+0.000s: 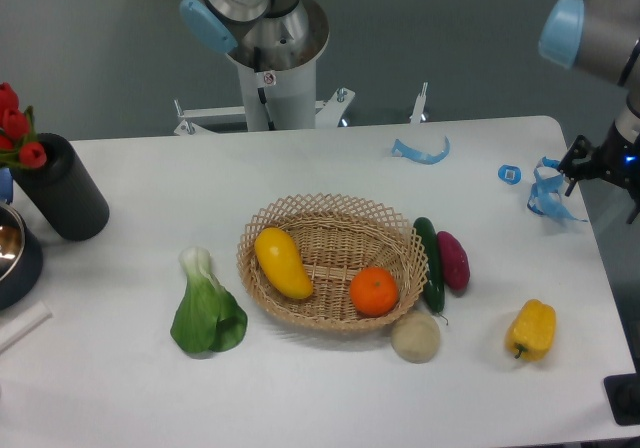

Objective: Pick up the yellow pepper from the table
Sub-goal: 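Move the open gripper over the yellow bell pepper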

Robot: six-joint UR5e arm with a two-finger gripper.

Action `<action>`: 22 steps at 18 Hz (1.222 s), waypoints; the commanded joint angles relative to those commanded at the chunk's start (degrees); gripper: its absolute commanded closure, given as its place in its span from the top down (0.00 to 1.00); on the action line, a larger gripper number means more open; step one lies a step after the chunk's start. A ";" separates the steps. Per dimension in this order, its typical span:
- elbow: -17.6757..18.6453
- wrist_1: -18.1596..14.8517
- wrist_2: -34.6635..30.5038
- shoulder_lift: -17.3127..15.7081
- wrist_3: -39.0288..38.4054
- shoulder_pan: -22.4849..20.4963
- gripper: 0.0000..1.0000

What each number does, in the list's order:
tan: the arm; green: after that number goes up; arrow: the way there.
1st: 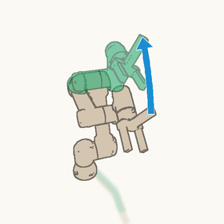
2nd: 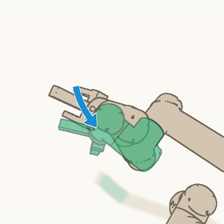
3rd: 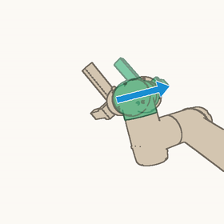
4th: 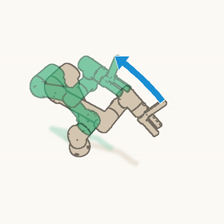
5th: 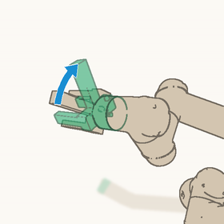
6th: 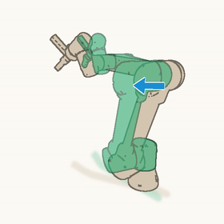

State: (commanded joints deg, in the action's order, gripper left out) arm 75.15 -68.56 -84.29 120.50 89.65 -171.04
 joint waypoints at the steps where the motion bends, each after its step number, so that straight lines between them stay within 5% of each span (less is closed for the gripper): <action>1: 0.00 0.00 0.00 0.00 0.00 0.00 1.00; 5: 0.79 0.44 3.24 0.18 0.00 -0.17 1.00; 9: 4.30 5.62 7.56 0.09 -1.93 -0.79 1.00; 16: 3.60 6.59 7.56 3.34 -3.34 0.79 1.00; 22: 2.28 13.53 7.56 7.73 -10.90 4.30 1.00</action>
State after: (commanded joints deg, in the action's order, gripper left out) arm 77.43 -55.02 -76.73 128.23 78.75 -166.73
